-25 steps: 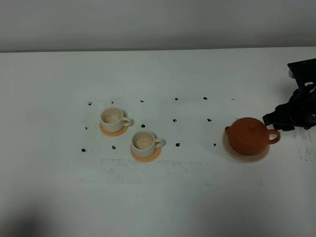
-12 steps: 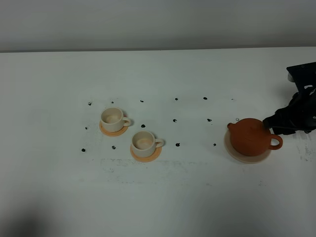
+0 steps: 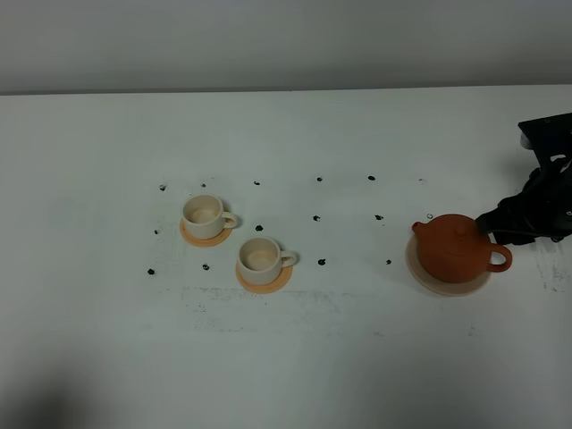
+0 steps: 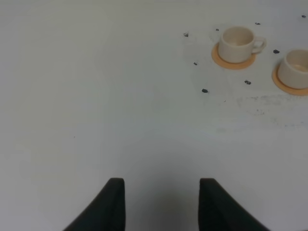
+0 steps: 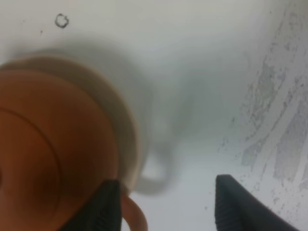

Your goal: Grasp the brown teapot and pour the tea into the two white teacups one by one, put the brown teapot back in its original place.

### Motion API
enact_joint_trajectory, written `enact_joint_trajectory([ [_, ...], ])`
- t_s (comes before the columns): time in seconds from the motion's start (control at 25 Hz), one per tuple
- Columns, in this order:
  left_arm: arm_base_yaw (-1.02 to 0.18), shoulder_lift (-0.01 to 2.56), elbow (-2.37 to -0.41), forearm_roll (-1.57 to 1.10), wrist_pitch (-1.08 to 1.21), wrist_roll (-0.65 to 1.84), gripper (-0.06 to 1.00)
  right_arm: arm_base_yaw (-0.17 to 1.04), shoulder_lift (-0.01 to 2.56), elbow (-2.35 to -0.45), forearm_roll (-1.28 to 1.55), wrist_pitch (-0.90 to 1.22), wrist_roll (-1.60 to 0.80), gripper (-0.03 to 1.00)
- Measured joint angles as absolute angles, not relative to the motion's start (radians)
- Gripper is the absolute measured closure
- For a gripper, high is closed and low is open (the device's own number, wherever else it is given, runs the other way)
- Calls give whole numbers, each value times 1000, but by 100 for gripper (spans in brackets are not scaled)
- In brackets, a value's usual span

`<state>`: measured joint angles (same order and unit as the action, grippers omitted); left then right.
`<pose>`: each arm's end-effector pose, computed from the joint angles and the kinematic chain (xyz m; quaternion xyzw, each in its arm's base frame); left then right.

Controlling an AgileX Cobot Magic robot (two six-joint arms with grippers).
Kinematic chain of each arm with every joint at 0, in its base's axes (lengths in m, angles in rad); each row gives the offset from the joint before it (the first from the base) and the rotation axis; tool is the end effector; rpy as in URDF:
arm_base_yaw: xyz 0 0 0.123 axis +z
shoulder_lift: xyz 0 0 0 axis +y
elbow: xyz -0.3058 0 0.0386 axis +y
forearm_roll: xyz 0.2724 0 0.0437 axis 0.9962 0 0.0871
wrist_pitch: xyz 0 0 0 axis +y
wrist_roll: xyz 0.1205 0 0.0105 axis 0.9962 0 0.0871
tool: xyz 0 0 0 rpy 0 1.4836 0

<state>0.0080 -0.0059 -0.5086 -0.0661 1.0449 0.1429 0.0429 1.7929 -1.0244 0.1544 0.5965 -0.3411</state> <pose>0.0188 -0.0068 0.2802 0.0582 0.8428 0.0073 0.5351 0.3659 0.0262 0.1397 -0.1325 0.9791 0.0300 0.1517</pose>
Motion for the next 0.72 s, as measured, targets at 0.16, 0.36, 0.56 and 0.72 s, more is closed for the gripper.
enact_joint_trajectory([
  [0.16,8,-6,-509,-66,1045,143,58,43,1788,-1024,141,595,-341,54],
  [0.36,8,-6,-509,-66,1045,144,58,33,1755,-1033,98,602,-341,54],
  [0.56,8,-6,-509,-66,1045,144,58,26,1749,-1033,12,623,-341,54],
  [0.72,8,-6,-509,-66,1045,144,58,26,1749,-1033,-36,618,-366,54],
])
